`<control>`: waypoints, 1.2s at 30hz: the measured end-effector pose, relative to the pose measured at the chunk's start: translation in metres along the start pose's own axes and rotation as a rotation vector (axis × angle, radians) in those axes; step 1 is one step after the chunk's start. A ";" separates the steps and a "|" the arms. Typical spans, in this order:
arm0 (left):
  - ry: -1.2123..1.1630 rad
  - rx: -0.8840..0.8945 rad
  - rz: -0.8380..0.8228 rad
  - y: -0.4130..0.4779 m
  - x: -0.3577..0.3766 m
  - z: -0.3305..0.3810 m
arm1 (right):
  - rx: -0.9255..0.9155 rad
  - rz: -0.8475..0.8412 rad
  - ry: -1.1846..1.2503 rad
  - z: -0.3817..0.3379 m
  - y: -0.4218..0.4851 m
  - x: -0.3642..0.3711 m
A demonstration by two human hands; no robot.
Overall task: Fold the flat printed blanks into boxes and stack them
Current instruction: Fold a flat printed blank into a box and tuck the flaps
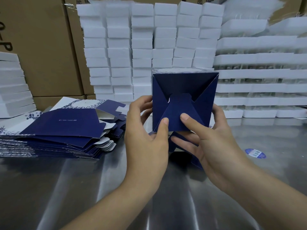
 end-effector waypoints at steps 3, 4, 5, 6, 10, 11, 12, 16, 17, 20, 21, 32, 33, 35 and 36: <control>-0.014 -0.020 0.008 0.001 -0.001 -0.003 | -0.024 0.076 -0.004 -0.002 -0.001 -0.007; -0.004 -0.033 0.012 0.001 -0.002 -0.006 | -0.027 0.111 -0.012 -0.002 -0.001 -0.012; 0.006 -0.060 0.019 0.000 -0.002 -0.010 | -0.030 0.140 -0.021 -0.002 -0.001 -0.016; 0.010 -0.110 0.034 -0.001 -0.003 -0.017 | -0.034 0.160 -0.033 -0.002 -0.002 -0.018; -0.032 -0.459 0.003 -0.010 0.000 -0.053 | -0.031 0.166 -0.059 -0.005 -0.003 -0.015; -0.050 -0.529 -0.033 -0.013 0.005 -0.058 | -0.022 0.162 -0.059 -0.004 -0.003 -0.014; -0.064 -0.569 -0.071 -0.015 0.009 -0.059 | -0.011 0.154 -0.057 -0.003 -0.004 -0.012; -0.102 -0.571 -0.176 -0.017 0.022 -0.057 | 0.063 0.107 -0.047 0.005 -0.005 -0.007; -0.118 -0.587 -0.186 -0.018 0.023 -0.058 | 0.088 0.107 -0.052 0.007 -0.006 -0.007; -0.170 -0.648 -0.196 -0.021 0.023 -0.062 | 0.171 0.128 -0.087 0.013 -0.007 -0.009; -0.186 -0.667 -0.190 -0.022 0.023 -0.062 | 0.200 0.140 -0.123 0.015 -0.007 -0.010; -0.199 -0.722 -0.122 -0.021 0.017 -0.069 | 0.250 0.228 -0.262 0.018 -0.010 -0.013; -0.196 -0.719 -0.133 -0.021 0.018 -0.068 | 0.250 0.228 -0.256 0.019 -0.010 -0.013; -0.193 -0.704 -0.162 -0.022 0.021 -0.066 | 0.251 0.229 -0.247 0.020 -0.010 -0.013; -0.191 -0.694 -0.174 -0.022 0.023 -0.065 | 0.249 0.232 -0.245 0.019 -0.010 -0.013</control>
Point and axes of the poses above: each hand's wrist, its own y-axis towards the middle knuckle, its own x-axis out of the palm, z = x × y, the point moved 10 cm from there along y, towards the middle knuckle, and after that the axes turned 1 degree about -y, right-handed, at the moved point
